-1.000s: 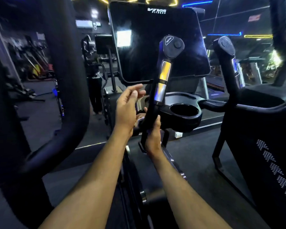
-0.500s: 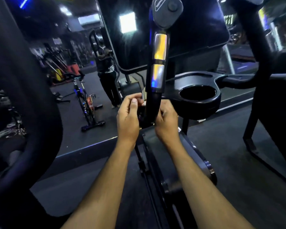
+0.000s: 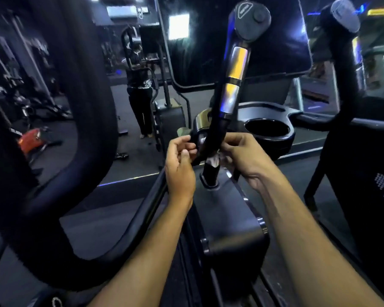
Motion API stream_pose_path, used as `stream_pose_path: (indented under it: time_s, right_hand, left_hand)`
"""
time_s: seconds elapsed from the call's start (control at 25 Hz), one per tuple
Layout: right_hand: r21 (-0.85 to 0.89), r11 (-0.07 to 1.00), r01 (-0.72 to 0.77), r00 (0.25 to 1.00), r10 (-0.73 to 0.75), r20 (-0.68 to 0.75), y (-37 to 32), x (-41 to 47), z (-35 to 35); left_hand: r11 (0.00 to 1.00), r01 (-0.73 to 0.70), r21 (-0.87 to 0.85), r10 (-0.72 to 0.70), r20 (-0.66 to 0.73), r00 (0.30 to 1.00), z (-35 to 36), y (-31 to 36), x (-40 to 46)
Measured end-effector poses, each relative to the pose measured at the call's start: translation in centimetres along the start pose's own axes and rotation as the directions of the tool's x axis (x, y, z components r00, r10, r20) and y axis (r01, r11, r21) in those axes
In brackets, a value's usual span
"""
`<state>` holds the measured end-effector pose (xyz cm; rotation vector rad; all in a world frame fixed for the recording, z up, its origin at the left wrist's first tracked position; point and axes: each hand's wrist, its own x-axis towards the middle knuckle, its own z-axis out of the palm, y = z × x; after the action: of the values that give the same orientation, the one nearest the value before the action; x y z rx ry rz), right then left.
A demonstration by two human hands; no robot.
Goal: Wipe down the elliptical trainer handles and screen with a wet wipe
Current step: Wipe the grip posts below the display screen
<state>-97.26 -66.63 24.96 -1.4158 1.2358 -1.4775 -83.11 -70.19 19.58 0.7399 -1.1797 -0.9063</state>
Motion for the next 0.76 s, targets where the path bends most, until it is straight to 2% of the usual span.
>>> stream_pose_path:
  time_s: [0.04, 0.12, 0.24, 0.28, 0.4, 0.48, 0.56, 0.68, 0.76]
  right_hand:
    - [0.014, 0.999, -0.037, 0.998, 0.036, 0.043, -0.5, -0.3, -0.3]
    - [-0.106, 0.994, -0.036, 0.998, 0.042, 0.052, -1.6, -0.3, 0.0]
    - [-0.364, 0.93, 0.051, 0.999, -0.05, 0.014, -2.5, 1.9, 0.7]
    - [-0.458, 0.882, 0.109, 0.994, -0.097, 0.051, -2.3, 2.5, 0.9]
    - [-0.554, 0.802, 0.225, 0.973, -0.155, 0.17, -2.4, 3.3, 1.4]
    - [-0.61, 0.779, 0.148, 0.987, -0.078, 0.14, -3.6, 2.4, 1.5]
    - [-0.54, 0.841, 0.034, 0.993, 0.035, 0.116, -4.3, 0.7, 1.7]
    - [-0.141, 0.979, -0.145, 0.988, 0.151, 0.031, -5.0, -2.2, 1.7]
    - [0.118, 0.982, -0.15, 0.98, 0.163, -0.112, -5.6, -4.3, 1.7]
  left_hand:
    - [0.998, 0.036, -0.044, -0.036, -0.009, 0.999, 0.2, 0.1, -0.1]
    - [0.989, 0.096, -0.11, -0.1, -0.027, 0.995, 0.6, 0.6, -0.3]
    - [0.974, 0.159, -0.161, -0.169, -0.049, 0.984, 1.0, 1.4, -1.0]
    - [0.971, 0.169, -0.169, -0.181, -0.054, 0.982, 0.8, 1.6, -1.2]
    - [0.966, 0.202, -0.164, -0.211, -0.037, 0.977, 0.3, 1.9, -1.1]
    - [0.961, 0.231, -0.149, -0.234, 0.0, 0.972, 0.0, 2.4, -1.1]
    - [0.961, 0.252, -0.116, -0.251, 0.027, 0.968, 0.0, 3.1, -1.1]
    - [0.957, 0.274, -0.091, -0.269, 0.063, 0.961, 0.0, 3.9, -1.9]
    - [0.963, 0.261, -0.065, -0.255, 0.084, 0.963, 0.3, 4.0, -2.5]
